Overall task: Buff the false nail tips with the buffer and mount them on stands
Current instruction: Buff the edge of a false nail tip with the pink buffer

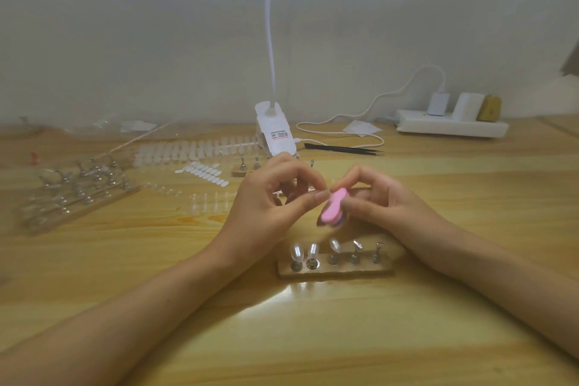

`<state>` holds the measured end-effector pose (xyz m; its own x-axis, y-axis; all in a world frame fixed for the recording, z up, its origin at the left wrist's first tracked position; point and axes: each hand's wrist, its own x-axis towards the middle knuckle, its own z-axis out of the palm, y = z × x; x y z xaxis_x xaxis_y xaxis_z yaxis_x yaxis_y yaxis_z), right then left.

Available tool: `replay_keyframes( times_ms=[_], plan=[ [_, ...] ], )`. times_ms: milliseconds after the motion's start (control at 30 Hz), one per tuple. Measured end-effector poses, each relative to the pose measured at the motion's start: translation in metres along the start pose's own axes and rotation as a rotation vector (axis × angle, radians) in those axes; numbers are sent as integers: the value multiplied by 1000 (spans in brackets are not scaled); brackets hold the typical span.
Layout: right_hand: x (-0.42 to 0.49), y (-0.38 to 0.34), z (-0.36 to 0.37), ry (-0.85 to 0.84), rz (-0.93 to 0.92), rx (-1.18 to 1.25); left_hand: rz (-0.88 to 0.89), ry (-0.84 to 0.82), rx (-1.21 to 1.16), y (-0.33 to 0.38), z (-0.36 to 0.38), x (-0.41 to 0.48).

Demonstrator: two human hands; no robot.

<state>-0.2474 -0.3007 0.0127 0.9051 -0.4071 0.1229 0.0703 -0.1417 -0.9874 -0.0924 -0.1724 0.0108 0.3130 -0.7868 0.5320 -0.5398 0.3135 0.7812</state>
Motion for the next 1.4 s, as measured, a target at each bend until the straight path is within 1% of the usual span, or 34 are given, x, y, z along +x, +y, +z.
replay_keyframes(
  times_ms=[33,67,133,167,200,267,300,367,400,500,567,600,700,733,800,833,900,933,1000,1033,1133,1233,1333,1400],
  plan=[
    [0,0,-1,64,-12,-9,-6,5,0,0,0,0],
    [0,0,-2,79,-15,-7,-9,6,3,-1,-1,1],
    [-1,0,0,-31,0,11,0,0,13,0,-1,0],
    [-1,0,1,-60,7,5,4,-1,16,0,0,0],
    [-1,1,1,-28,4,-3,3,2,15,0,0,0],
    [-1,1,-1,97,-21,-32,-3,6,11,0,0,0],
    [-1,1,-1,95,-23,-34,3,5,14,0,-1,0],
    [-1,1,1,-13,-8,-19,23,1,28,1,0,0],
    [-1,1,2,-33,-7,-17,26,2,34,1,0,0],
    [-2,0,1,50,-26,-23,19,12,40,0,0,0],
    [-2,0,1,-18,-15,-4,20,9,52,-1,0,0],
    [-1,1,1,-27,-12,3,22,9,55,0,0,0],
    [0,2,-1,110,-32,-12,26,12,46,0,-1,-1],
    [0,3,-1,86,-33,-8,32,9,44,1,-1,0],
    [0,3,0,-26,-21,9,45,3,45,2,0,0],
    [0,3,0,-18,-26,13,42,6,43,2,0,0],
    [0,3,-1,108,-58,-9,21,14,31,1,0,0],
    [0,3,-2,124,-65,-15,18,14,27,2,0,0],
    [0,3,0,29,-55,14,26,6,31,3,0,-1],
    [-1,2,0,13,-51,19,29,5,34,3,0,-1],
    [0,2,-1,137,-66,-3,35,7,45,4,0,0],
    [0,1,1,35,-61,11,32,9,41,5,1,0],
    [-1,1,0,128,-72,-2,31,12,42,5,1,-1],
    [-1,1,0,51,-60,15,39,6,37,4,0,-1]
  ],
)
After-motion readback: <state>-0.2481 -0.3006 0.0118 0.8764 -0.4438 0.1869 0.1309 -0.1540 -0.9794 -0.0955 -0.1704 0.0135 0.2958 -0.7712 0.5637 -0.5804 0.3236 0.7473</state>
